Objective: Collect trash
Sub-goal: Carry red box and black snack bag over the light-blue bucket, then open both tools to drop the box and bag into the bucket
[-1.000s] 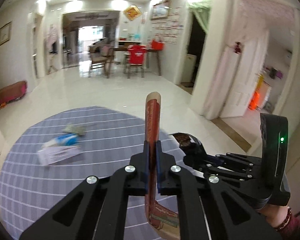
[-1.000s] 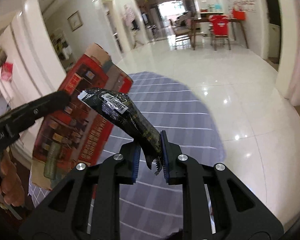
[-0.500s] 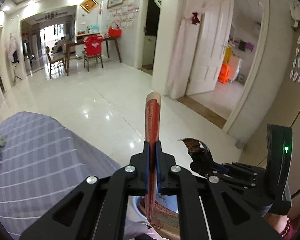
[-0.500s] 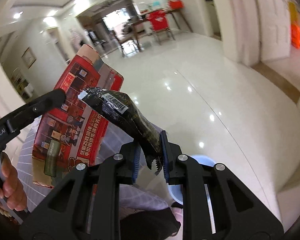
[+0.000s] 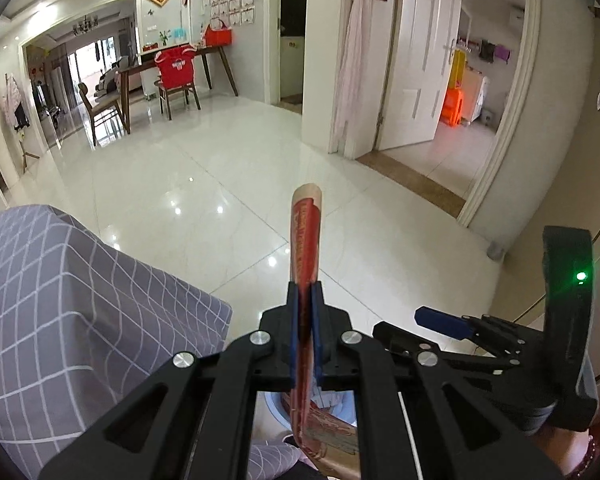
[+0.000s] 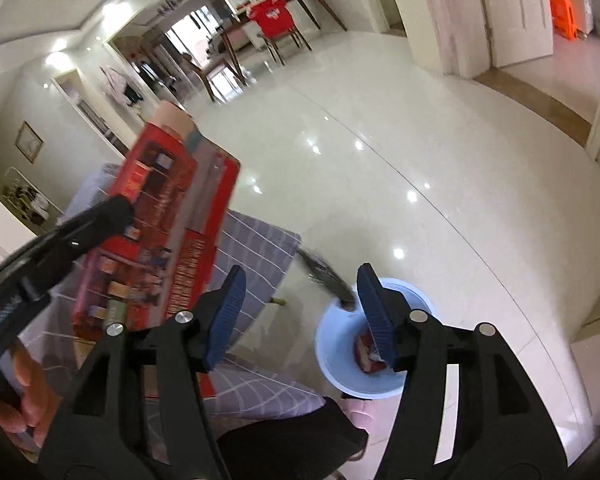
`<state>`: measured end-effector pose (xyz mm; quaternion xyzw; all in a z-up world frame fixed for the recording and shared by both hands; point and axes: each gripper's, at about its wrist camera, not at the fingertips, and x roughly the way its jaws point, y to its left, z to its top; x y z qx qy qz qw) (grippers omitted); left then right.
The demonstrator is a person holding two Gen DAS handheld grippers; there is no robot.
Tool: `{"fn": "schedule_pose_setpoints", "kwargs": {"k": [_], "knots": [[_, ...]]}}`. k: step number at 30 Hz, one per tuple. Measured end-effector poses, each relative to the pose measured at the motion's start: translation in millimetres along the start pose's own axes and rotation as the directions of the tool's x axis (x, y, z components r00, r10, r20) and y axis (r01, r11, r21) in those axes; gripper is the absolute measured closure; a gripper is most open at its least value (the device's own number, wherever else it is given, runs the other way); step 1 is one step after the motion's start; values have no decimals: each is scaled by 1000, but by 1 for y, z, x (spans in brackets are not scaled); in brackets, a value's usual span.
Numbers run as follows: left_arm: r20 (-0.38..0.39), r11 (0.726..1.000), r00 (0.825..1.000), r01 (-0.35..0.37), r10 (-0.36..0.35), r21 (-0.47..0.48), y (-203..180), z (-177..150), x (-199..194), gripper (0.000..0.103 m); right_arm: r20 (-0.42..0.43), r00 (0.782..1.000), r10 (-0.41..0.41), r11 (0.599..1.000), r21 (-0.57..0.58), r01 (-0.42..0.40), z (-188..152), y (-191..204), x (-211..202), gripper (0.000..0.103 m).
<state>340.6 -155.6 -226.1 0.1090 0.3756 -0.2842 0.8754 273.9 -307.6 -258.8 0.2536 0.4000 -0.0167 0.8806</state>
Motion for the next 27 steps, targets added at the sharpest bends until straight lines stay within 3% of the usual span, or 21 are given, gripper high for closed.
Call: {"fn": "schedule_pose_setpoints", "kwargs": {"k": [22,27], "knots": [[-39,998,998,60,-58,34,-25,0,28,97,107,994,-11,999,46,6,4,-8,-28,44],[-45,996,996,81,-79,41,-29,1,32,96,141,989,-34,997,77,24,2,-9,-36,39]]}}
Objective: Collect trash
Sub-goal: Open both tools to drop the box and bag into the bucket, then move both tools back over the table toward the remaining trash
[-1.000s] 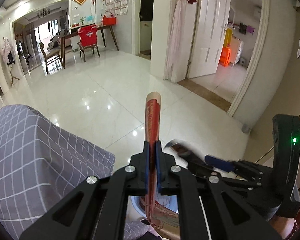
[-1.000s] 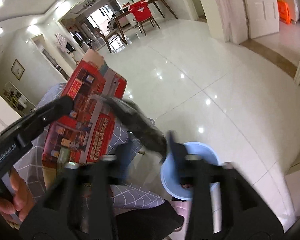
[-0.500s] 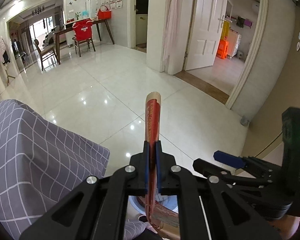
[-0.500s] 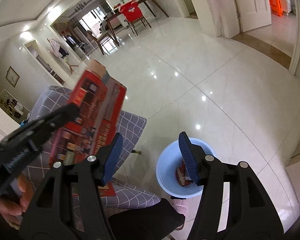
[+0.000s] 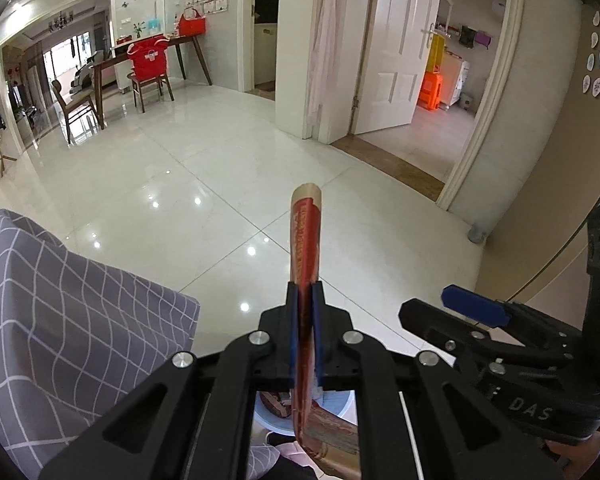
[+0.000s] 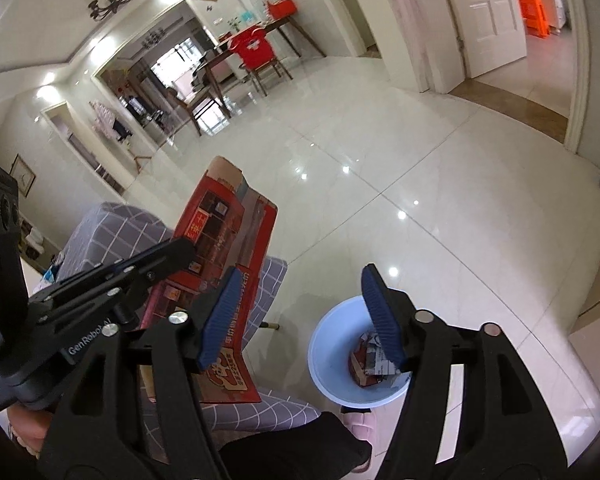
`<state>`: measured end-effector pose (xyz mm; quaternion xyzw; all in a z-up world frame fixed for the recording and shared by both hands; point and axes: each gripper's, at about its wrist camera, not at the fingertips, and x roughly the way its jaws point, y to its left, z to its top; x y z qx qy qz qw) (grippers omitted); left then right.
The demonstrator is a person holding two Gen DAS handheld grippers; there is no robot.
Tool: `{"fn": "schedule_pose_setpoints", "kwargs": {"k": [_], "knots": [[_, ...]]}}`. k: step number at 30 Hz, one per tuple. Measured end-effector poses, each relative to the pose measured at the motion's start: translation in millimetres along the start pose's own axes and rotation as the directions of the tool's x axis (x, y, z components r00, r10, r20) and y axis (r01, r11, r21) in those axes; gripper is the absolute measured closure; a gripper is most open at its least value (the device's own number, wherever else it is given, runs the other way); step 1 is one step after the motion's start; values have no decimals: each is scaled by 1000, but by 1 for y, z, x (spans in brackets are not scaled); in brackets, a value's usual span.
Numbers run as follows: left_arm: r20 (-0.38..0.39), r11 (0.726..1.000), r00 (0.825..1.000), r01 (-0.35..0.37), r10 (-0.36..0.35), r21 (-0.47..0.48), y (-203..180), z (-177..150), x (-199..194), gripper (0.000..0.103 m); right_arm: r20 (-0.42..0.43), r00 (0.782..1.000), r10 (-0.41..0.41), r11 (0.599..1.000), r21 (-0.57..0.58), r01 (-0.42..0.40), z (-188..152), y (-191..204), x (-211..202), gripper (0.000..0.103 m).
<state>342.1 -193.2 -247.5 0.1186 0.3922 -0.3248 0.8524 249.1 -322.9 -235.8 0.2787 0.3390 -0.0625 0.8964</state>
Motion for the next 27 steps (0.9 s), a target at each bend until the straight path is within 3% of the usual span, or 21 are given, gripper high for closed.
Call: {"fn": "schedule_pose_setpoints", "kwargs": {"k": [3,4,5,6,9,20,27], "knots": [[-3,1000,1000,5,-5,-6,-1,5,5,89,30,999,-16,1000,7,16,1,-1,-7,39],[-8,1000,1000,-8,8,-18,0,6,6,65,34,999,-20,1000,8,20,0,-2,-9,38],[-15,999,1000,-20,19,-37,4,8,8,35,33,999,-23,1000,10,23,0,-3,-9,37],[-16,998,1000,-28,27,-54,6,8,9,32,31,999,-24,1000,14,24,1,-4,-10,37],[-28,998,1000,-13,11,-64,11,6,5,32,28,999,-33,999,17,32,-2,-7,-10,37],[-11,997,998,-60,60,-40,11,-1,-27,31,39,999,-10,1000,-3,10,-1,10,-25,36],[26,992,992,-124,125,-37,34,-3,-76,26,51,998,40,998,-58,-37,3,45,-38,36]]}}
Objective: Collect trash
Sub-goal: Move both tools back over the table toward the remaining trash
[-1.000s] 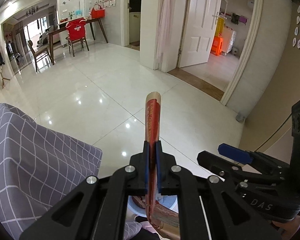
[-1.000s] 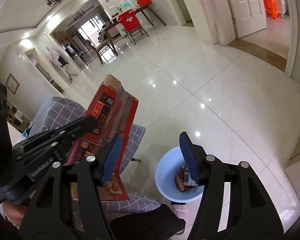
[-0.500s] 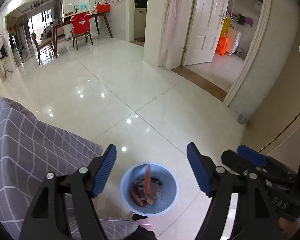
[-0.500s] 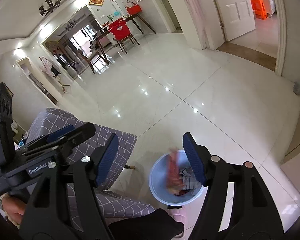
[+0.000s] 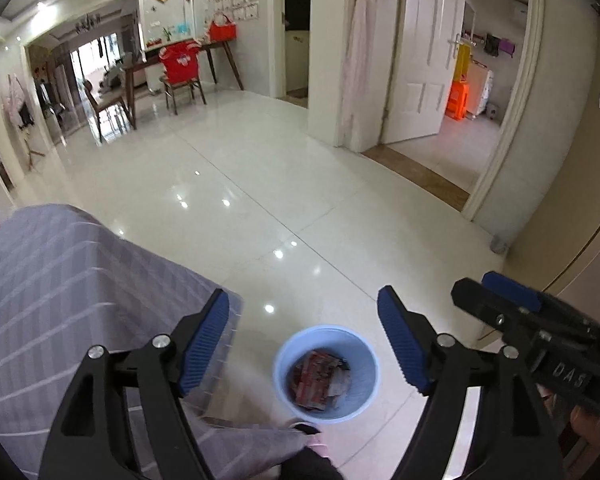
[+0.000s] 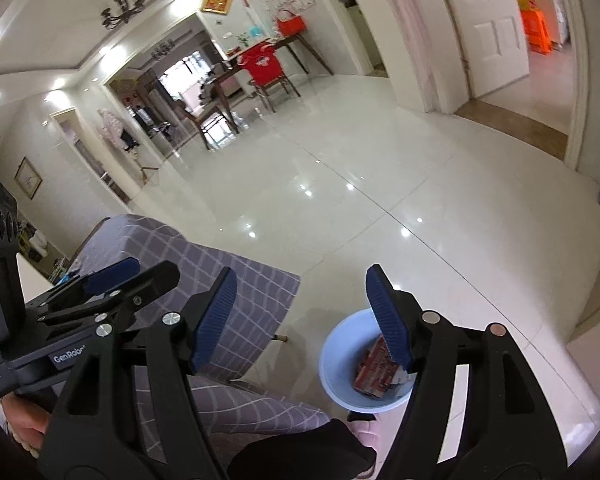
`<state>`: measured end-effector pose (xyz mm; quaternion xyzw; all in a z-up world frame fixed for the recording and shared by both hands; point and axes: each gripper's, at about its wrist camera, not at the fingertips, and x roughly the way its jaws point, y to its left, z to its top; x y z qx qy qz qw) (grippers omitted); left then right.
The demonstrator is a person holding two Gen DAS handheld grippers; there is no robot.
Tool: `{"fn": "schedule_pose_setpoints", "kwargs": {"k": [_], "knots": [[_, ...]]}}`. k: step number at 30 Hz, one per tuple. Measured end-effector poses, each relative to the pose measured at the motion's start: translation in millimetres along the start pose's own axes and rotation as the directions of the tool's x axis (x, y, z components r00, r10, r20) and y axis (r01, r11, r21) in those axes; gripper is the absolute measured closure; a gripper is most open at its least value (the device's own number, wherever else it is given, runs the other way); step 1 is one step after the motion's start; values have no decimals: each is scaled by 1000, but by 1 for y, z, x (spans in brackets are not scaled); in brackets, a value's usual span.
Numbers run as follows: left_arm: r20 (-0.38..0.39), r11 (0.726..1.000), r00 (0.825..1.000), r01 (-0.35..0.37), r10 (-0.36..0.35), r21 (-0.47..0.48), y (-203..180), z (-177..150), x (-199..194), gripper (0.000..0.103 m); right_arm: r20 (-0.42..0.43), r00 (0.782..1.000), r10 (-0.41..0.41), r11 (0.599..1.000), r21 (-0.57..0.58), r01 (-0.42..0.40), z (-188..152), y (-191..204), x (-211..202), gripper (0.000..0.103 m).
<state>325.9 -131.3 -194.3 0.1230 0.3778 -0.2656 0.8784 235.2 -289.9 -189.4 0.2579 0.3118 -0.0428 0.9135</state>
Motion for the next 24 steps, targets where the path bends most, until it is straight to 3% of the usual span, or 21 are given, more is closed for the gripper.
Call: {"fn": "schedule_pose_setpoints", "kwargs": {"k": [4,8,13,20,24], "knots": [[27,997,997,-76,77,-13,37,-8,-34,24,-2,999,54,996,-71,-54,4,47,1,36],[48,986,991,-119,125,-114,97,-19,-71,22,-31,992,120,980,-154,-124,4,103,11,36],[70,959,970,-218,234,-184,175,-34,-111,21,-100,980,174,935,-296,-196,-3,190,33,35],[49,897,897,-434,438,-82,260,-55,-134,21,-191,962,194,862,-434,-260,-12,289,79,35],[51,885,884,-466,465,6,288,-62,-129,21,-250,950,189,827,-481,-291,-19,332,110,35]]}}
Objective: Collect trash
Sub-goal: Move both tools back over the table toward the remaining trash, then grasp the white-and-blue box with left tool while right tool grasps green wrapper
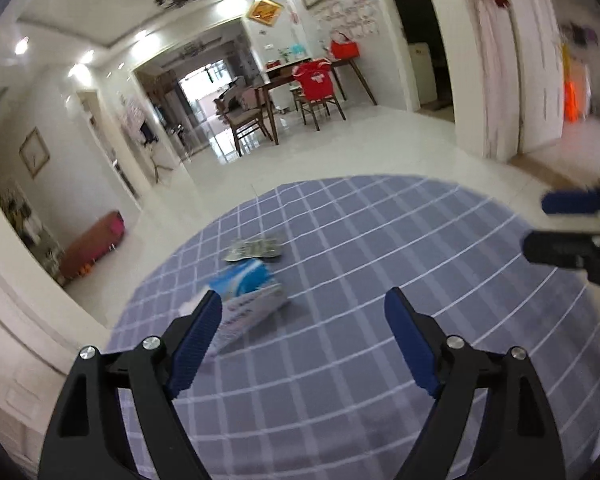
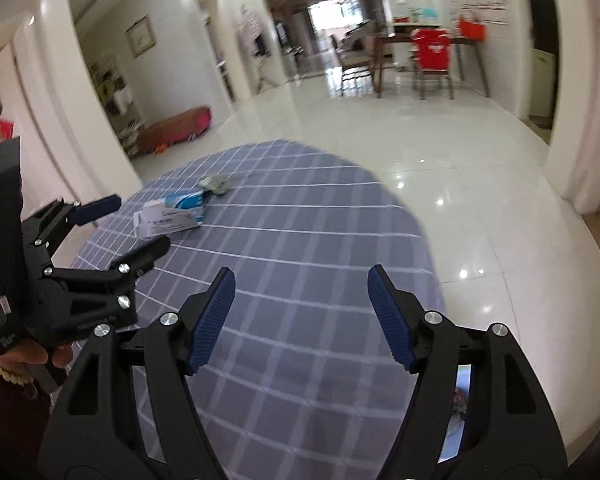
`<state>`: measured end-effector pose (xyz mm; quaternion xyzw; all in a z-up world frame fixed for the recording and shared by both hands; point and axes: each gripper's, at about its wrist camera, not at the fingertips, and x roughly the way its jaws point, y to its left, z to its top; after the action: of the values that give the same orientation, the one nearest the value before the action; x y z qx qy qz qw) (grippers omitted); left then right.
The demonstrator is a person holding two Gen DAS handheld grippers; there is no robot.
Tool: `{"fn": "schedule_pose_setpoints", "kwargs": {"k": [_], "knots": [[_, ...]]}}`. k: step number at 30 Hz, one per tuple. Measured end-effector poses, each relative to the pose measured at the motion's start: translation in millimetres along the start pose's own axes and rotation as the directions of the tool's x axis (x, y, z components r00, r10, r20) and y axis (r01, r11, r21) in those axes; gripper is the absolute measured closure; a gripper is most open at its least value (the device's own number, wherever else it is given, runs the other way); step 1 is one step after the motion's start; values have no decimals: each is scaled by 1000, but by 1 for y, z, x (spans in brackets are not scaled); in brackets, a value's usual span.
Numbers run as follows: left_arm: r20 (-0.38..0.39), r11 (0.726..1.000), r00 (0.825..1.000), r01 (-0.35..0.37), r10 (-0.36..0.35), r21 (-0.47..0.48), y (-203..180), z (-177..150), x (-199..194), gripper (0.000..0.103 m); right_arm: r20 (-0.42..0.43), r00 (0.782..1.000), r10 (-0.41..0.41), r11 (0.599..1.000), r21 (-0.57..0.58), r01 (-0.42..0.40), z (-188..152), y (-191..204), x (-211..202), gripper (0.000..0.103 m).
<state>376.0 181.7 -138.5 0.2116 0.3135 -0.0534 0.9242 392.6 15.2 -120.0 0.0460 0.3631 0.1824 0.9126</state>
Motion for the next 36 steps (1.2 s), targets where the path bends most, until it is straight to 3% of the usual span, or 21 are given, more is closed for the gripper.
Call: {"fn": "schedule_pose_setpoints", "kwargs": {"k": [4,9,17,19,21,25,29,36], "knots": [[23,991,999,-30,28,133,13,-7,20,21,-55,998,7,998,-61,-11,11,24,40,35],[1,989,999,31,-32,148,33,-7,41,23,-95,996,5,996,-85,-13,18,30,72,35],[-74,972,988,146,-135,186,49,-7,70,56,-114,993,2,996,-85,-12,33,24,96,35],[-82,972,988,145,-131,188,48,-9,75,59,-118,993,5,996,-82,-15,37,24,101,35],[-81,971,986,161,-148,178,50,-9,75,60,-119,993,6,996,-83,-16,39,25,105,35],[-52,976,985,172,-166,136,60,-5,72,97,-120,993,4,995,-103,-16,47,32,112,35],[-47,978,978,206,-204,42,75,-8,73,100,-122,993,6,992,-125,-21,55,43,122,35],[-31,978,987,152,-158,-140,112,-11,74,101,-131,991,4,979,-201,-30,68,71,151,35]]}}
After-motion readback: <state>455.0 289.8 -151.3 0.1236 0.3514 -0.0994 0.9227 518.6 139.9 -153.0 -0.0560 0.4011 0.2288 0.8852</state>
